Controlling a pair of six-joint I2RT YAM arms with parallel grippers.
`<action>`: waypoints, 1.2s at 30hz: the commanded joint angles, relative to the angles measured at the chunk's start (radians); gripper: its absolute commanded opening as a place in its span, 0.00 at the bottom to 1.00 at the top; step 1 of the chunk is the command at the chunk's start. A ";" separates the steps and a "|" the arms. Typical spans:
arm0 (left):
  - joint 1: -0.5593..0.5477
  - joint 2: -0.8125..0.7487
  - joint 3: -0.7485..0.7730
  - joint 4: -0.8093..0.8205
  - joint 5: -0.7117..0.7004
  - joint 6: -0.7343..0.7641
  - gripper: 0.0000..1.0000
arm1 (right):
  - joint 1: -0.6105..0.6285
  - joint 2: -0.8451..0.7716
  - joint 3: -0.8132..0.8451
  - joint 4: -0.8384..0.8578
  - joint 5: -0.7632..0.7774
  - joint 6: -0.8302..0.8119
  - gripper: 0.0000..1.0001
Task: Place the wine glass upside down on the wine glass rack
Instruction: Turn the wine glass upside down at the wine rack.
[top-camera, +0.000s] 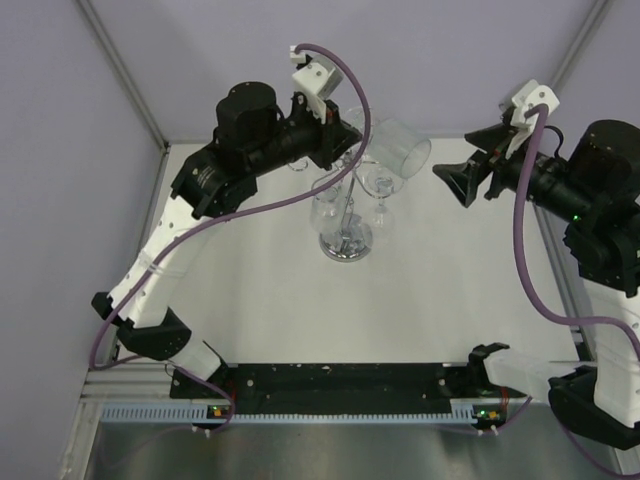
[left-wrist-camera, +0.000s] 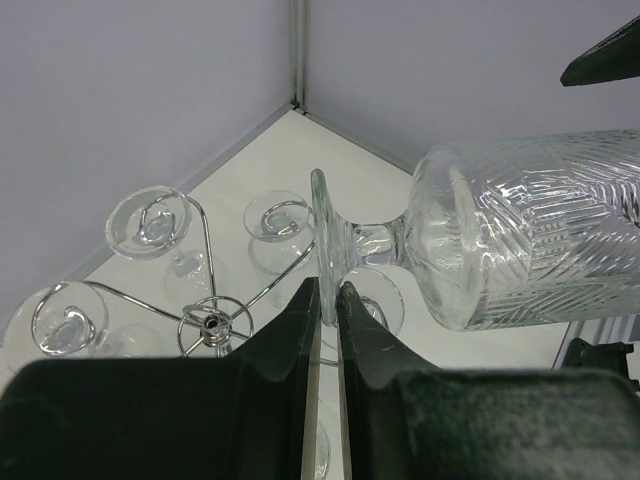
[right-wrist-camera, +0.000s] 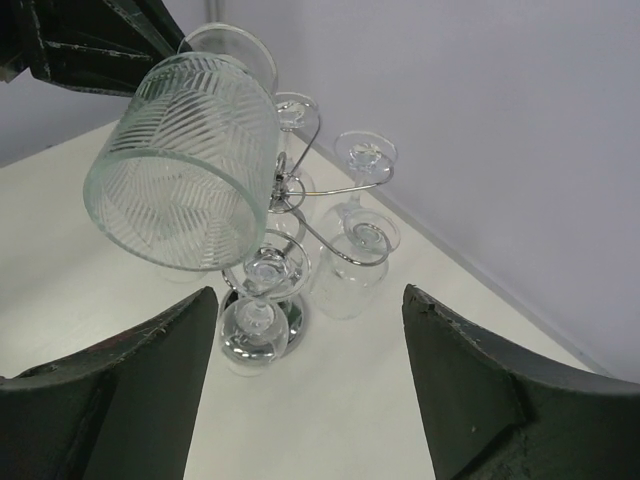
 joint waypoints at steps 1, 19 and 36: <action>0.011 -0.091 0.020 0.096 -0.038 0.025 0.00 | 0.009 -0.038 0.001 0.005 0.020 -0.022 0.75; 0.053 -0.248 -0.046 0.031 -0.389 0.347 0.00 | 0.007 -0.070 -0.054 0.008 0.067 -0.052 0.76; 0.048 -0.504 -0.483 0.116 -0.708 0.924 0.00 | 0.007 -0.071 -0.119 0.007 0.142 -0.075 0.76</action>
